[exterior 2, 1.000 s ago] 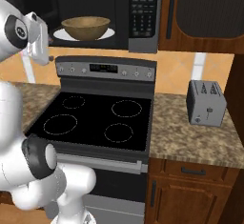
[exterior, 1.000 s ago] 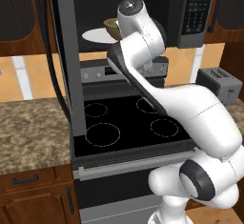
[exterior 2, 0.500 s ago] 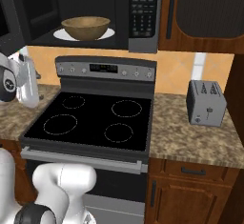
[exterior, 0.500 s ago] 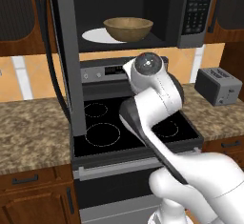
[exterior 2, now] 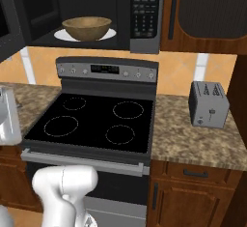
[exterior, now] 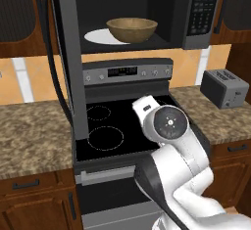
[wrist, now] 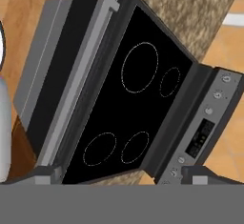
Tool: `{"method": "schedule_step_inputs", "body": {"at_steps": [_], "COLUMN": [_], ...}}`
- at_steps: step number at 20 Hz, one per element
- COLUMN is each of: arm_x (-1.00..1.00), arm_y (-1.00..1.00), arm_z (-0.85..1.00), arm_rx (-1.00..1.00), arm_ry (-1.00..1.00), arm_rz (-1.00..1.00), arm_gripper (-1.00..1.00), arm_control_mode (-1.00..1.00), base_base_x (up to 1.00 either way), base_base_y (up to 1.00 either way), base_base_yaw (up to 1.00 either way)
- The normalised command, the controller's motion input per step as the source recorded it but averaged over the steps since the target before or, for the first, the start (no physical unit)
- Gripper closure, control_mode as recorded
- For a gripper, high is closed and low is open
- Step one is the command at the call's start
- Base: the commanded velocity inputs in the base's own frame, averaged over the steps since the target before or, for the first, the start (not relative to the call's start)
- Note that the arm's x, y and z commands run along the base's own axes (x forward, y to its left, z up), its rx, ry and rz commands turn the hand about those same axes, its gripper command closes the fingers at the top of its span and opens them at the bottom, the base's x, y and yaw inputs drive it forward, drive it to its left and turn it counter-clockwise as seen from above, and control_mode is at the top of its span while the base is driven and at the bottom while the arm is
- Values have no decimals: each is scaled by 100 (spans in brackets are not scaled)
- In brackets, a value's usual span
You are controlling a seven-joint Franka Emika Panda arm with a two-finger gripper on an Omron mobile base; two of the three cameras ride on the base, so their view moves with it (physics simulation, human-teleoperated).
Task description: Pick the lemon wedge from the sink and place it in the bowl. Then pick the bowl and place it in the microwave. Then close the microwave door and press the start button.
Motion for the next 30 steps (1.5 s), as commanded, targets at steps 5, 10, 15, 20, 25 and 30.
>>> {"method": "schedule_step_inputs", "body": {"at_steps": [5,10,15,20,25,30], "arm_x": [-100,-53,3,35,37,25], "arm_y": [63,100,100,100,68,-2], "arm_z": [-22,-23,5,22,85,96], "arm_rx": [0,-4,-5,-3,0,0], "arm_ry": [-6,-33,-35,-28,-13,-10], "arm_rz": [4,2,-10,-23,-28,-34], "arm_gripper": [-100,-100,-100,-100,-100,-100], "arm_control_mode": [-100,-100,-100,-100,-100,-100], "base_base_x": [0,0,0,0,0,0], "base_base_y": [0,0,0,0,0,0], "base_base_yaw": [0,0,0,0,0,0]}}
